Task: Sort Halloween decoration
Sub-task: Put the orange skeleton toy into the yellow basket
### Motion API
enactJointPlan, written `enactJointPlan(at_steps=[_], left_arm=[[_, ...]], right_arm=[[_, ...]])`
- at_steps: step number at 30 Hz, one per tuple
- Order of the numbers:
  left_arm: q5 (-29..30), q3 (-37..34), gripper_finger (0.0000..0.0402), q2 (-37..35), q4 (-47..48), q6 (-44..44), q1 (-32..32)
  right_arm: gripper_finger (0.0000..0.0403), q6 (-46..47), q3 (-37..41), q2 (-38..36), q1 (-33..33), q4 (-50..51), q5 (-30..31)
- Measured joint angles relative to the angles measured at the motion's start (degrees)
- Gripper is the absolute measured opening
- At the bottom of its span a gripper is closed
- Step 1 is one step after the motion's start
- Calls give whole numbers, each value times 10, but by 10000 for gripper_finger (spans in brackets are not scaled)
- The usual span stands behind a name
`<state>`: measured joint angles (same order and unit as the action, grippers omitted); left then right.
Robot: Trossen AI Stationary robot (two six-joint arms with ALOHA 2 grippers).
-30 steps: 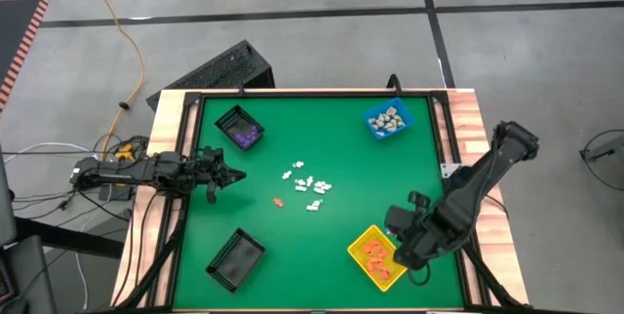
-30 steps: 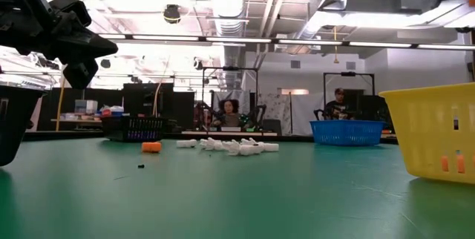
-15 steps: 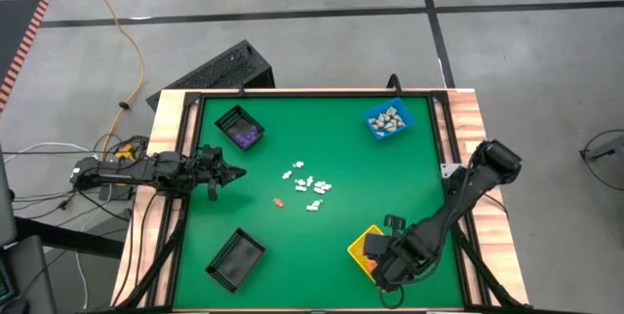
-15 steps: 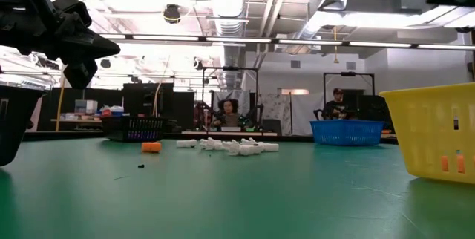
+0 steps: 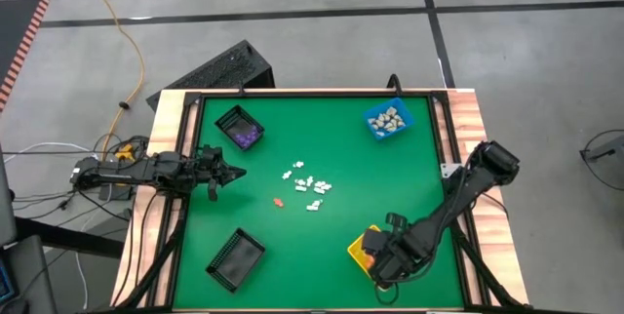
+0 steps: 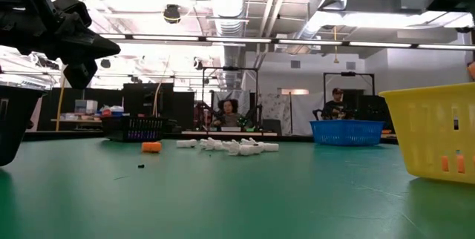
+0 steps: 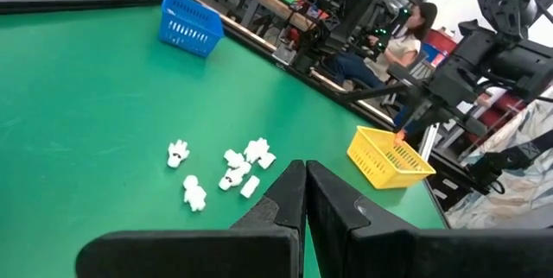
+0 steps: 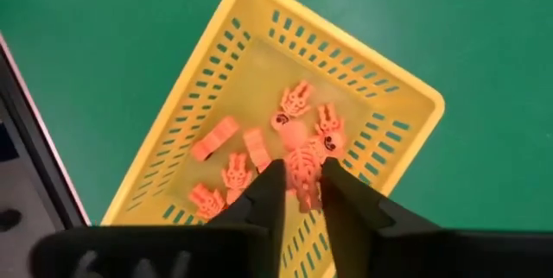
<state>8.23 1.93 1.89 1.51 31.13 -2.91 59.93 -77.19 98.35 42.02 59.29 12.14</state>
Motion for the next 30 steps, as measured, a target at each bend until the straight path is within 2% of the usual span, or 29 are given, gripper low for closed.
enactJointPlan(at_steps=[8, 13, 17, 20, 30], left_arm=[[0, 0, 0, 0, 0, 0, 0], [4, 0, 0, 0, -1, 13, 0], [4, 0, 0, 0, -1, 38, 0], [-1, 0, 0, 0, 0, 25, 0], [0, 0, 0, 0, 0, 15, 0]], right_arm=[[191, -3, 0, 0, -2, 1, -2], [226, -4, 0, 0, -2, 4, -8], [234, -7, -1, -1, -12, 5, -32], [234, -34, -16, -3, -25, 14, -42], [234, -150, -96, -4, -81, 116, -46]])
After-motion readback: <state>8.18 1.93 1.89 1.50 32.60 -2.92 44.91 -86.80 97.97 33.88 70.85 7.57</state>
